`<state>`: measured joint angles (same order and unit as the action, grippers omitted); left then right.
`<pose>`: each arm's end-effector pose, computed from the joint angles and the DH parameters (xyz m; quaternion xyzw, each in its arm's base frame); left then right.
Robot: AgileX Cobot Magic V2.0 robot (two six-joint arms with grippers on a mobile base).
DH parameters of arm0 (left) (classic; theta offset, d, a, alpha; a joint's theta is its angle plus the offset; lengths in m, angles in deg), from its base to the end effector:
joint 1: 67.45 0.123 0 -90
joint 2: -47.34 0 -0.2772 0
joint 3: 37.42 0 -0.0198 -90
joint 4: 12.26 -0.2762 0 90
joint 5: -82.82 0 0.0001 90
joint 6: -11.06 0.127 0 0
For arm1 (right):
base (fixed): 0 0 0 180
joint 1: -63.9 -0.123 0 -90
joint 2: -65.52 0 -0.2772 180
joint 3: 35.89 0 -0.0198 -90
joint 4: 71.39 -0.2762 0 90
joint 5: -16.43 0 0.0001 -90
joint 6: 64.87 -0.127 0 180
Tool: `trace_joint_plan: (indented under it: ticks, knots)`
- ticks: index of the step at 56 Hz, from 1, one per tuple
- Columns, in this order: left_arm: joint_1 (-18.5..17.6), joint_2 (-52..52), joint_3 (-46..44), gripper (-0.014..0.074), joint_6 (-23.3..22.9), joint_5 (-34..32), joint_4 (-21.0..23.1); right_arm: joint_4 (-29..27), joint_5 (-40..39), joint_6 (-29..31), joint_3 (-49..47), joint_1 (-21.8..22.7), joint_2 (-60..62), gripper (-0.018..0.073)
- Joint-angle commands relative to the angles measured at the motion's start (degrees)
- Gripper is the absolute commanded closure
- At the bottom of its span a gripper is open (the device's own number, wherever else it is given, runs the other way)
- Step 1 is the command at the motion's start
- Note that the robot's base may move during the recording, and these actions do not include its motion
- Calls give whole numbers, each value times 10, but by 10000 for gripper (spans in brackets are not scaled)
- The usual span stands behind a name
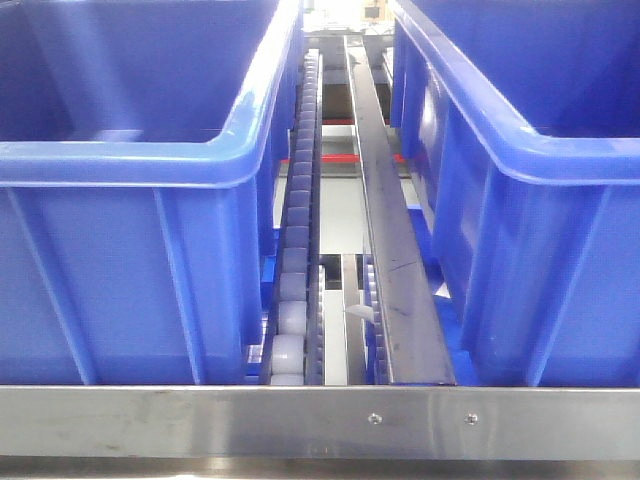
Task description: Pick and sort blue part to right shelf
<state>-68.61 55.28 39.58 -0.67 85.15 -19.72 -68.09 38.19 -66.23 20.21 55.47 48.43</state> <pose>0.1257 -0.0019 0.2114 -0.0207 0.6896 -0.0325 0.7231 0.1193 0.0149 0.2923 -0.0579 0.7345 0.0318 0.6754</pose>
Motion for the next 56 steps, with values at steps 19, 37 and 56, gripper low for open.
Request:
trace_joint_plan:
  ticks: [19, 37, 56]
  knots:
    - [-1, -16, 21, 472, 3, -55, 5, 8, -49, 2, -14, 3, -6, 513]
    - [-1, -16, 21, 472, 3, -55, 5, 5, -50, 1, -14, 3, -6, 513]
    - [-1, -16, 21, 472, 3, -55, 5, 1, -241, -4, 136, 57, 34, 513]
